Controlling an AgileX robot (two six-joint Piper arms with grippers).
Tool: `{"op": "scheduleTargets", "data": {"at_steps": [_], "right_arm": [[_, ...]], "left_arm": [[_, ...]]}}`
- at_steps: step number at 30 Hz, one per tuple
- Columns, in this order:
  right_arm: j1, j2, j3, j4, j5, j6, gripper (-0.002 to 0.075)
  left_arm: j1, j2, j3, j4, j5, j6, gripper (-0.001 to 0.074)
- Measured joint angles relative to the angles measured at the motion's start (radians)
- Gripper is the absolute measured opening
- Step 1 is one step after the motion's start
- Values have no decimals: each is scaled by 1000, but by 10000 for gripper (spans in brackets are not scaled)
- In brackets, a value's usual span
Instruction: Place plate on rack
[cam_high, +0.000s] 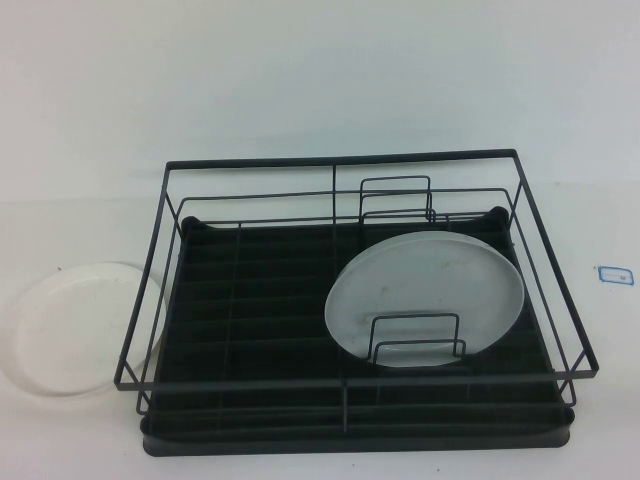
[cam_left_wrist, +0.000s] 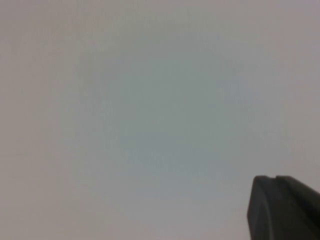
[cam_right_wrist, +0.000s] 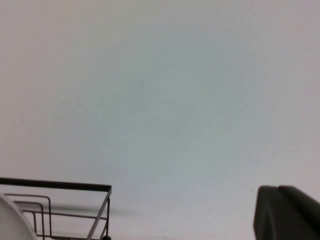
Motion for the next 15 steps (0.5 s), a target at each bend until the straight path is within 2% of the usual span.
{"op": "scheduleTargets", "data": {"at_steps": [9,12,15], "right_arm": [[0,0,0,0,-79,0,18],[0,0,0,0,-85,0,18],[0,0,-12,-5,-90,0,18]], "left_arm": [[0,0,0,-35,24,10,1],[0,0,-3,-39,-26,-177,1],[0,5,-88,-23,125,-136,1]]}}
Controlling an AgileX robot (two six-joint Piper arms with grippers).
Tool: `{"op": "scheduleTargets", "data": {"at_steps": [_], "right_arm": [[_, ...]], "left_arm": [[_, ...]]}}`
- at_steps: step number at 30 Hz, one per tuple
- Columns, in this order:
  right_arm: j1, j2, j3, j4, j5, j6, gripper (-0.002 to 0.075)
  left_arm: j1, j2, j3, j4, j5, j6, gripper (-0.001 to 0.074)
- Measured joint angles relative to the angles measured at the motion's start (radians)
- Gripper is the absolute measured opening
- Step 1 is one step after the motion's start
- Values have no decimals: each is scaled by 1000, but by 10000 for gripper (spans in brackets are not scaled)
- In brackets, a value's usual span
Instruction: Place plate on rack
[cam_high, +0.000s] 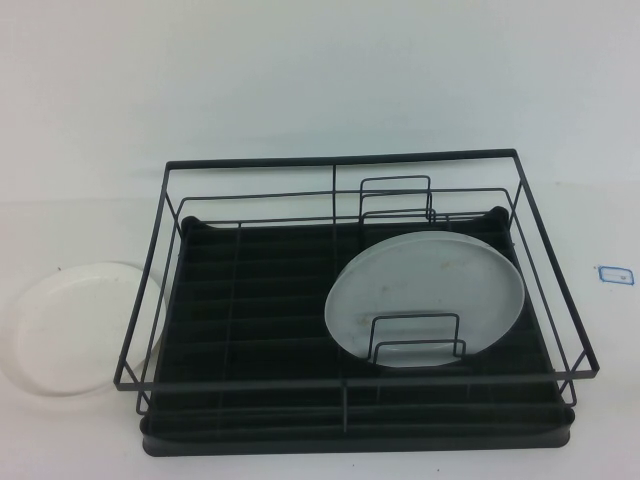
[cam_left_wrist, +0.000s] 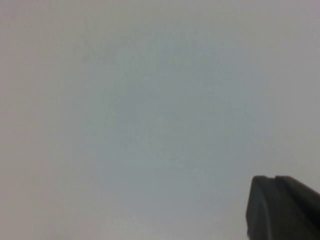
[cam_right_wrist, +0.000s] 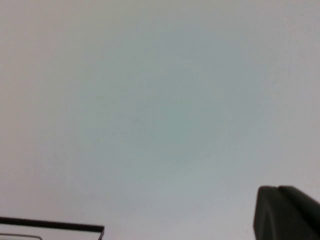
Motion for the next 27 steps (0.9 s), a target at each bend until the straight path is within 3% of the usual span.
{"op": "scheduleTargets", "data": {"at_steps": [4,11,16,19,27], "right_arm": [[0,0,-130,-52,105,-15,18],[0,208,-432,-65,408,-25,18],[0,464,-614,-3,617,-27,18],[0,635,-717,77,729,-36,18],[0,880,-790,216,962,-236,18]], "left_arm": [[11,71,-175,0,262,190,1],[97,382,-411,-12,253,191,1],[179,714,-549,-165,262,117,1],[183,906,-599,-215,262,115,1],[183,1302,-825,-254,642,178,38]]}}
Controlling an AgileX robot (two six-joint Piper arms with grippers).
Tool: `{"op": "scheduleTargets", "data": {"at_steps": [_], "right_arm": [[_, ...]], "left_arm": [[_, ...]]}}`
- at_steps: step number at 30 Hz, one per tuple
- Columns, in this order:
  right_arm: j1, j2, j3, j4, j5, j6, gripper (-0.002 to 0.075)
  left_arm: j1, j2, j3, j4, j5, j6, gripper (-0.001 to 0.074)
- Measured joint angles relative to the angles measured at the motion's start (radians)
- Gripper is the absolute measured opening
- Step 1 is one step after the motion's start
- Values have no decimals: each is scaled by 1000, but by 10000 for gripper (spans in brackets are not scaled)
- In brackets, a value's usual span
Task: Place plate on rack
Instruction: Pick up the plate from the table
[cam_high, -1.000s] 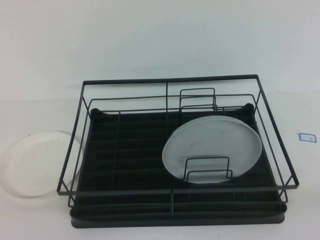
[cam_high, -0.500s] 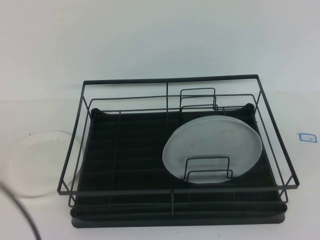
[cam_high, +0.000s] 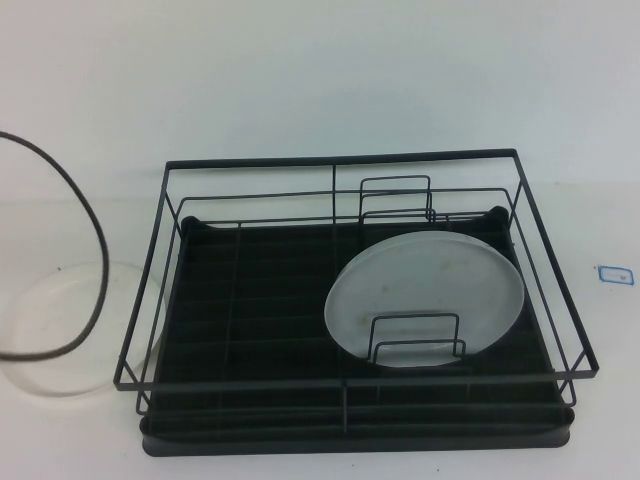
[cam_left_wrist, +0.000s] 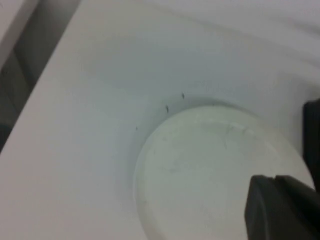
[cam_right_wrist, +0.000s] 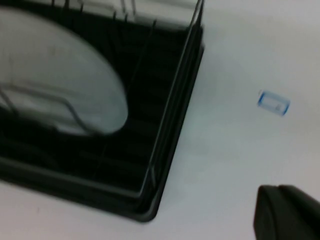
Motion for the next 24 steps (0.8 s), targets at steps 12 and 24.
{"op": "scheduleTargets", "data": {"at_steps": [12,24], "right_arm": [[0,47,21,112,137,-92,18],[0,47,112,184,191,-110,18]], "left_arm": [[23,331,-139,-7,24,55,356],[87,540,-288,40,130,65,324]]}}
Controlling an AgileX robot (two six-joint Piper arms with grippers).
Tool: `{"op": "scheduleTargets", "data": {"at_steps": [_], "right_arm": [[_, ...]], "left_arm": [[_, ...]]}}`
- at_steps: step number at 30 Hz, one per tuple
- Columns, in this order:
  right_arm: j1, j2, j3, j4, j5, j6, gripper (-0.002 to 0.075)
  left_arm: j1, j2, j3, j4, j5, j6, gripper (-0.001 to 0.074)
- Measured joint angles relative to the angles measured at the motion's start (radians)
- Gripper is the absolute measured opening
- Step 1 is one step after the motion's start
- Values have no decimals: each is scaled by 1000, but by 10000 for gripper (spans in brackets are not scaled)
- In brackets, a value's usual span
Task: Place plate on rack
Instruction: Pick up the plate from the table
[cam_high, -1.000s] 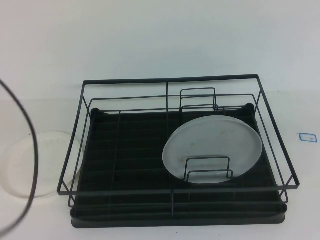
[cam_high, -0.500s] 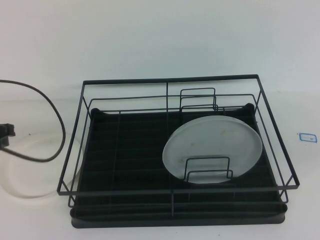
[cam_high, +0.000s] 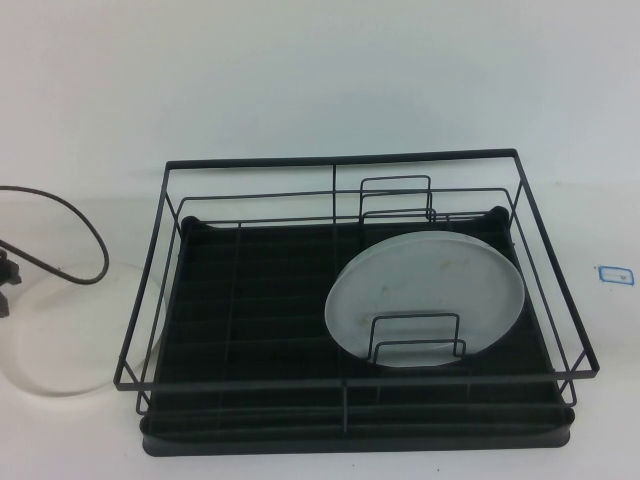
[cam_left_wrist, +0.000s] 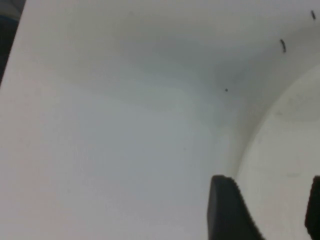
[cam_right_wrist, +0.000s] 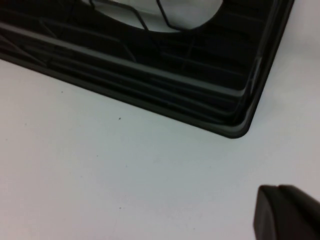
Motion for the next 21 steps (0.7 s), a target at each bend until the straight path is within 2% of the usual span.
{"op": "scheduleTargets", "data": {"at_steps": [9,11,13,14,21], "right_arm": [[0,0,0,48,22,0,18],[0,0,0,51,29,0,18],[0,0,2,51,33,0,18],[0,0,2,52,34,0,18],[0,0,2,74,38,0,18]], "left_arm": [[-2,116,-7,51,-32,34,309],[-2,133,-7,59,-32,35,230],[-2,145,-7,72,-32,35,64],[-2,147,-7,83,-32,40,6],[24,128,-34,104,4,42,1]]}}
